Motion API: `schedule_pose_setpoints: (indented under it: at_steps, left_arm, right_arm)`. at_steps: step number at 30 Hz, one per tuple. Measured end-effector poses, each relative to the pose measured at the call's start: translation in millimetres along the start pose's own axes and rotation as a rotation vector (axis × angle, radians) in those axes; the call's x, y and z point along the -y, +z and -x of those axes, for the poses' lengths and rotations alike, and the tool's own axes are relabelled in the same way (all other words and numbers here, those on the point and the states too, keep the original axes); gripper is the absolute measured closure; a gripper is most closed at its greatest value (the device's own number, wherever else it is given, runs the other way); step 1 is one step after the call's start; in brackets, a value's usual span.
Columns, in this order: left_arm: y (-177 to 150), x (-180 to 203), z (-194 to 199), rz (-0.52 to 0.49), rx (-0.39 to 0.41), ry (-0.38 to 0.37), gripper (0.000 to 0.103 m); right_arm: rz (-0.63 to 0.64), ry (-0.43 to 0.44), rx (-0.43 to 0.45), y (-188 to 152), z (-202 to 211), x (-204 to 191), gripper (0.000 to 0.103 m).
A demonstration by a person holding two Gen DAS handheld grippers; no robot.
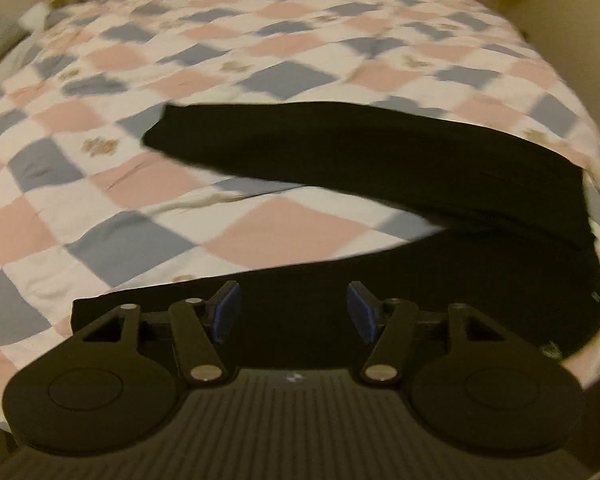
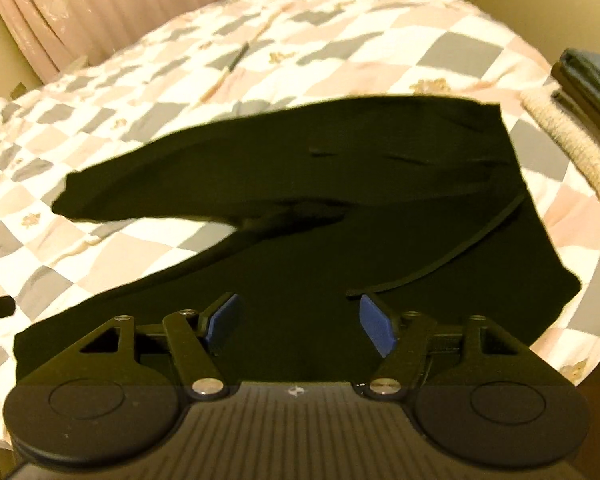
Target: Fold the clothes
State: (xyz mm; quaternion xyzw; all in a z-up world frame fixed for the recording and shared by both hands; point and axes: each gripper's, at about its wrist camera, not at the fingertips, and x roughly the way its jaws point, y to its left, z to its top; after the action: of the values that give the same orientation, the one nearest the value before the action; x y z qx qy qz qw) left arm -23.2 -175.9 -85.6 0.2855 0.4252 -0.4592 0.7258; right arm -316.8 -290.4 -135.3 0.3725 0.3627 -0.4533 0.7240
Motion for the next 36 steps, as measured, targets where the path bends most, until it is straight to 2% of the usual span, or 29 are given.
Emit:
schedule_pose_setpoints:
  at_steps: [5, 9, 15, 24, 28, 36]
  left_arm:
    - [-9, 0, 38, -0.032, 0.051, 0.008, 0.04]
    - [-16, 0, 68, -0.058, 0.092, 0.014, 0.037]
    - [-29, -4, 113, -0.094, 0.148, 0.022, 0.031]
    - [-96, -70, 148, -0.094, 0.134, 0.007, 0.027]
    - [-124, -87, 160, -0.108, 0.127, -0.008, 0.026]
    - [-155, -104, 185, -0.134, 0.144, -0.029, 0.024]
  right_arm:
    - [-0.032, 0.028, 0.079, -9, 43, 1, 0.028]
    - [-0.044, -0.017, 0.121, -28, 70, 1, 0.02]
    - [-0.076, -0.084, 0.133, -67, 93, -24, 0.018]
    - [-0.069, -0.055, 0.154, -146, 131, -87, 0.014]
    - [-0.09, -0.062, 0.15, -178, 145, -100, 0.011]
    - [-0.084, -0.115, 0.219, -201, 181, -115, 0.008]
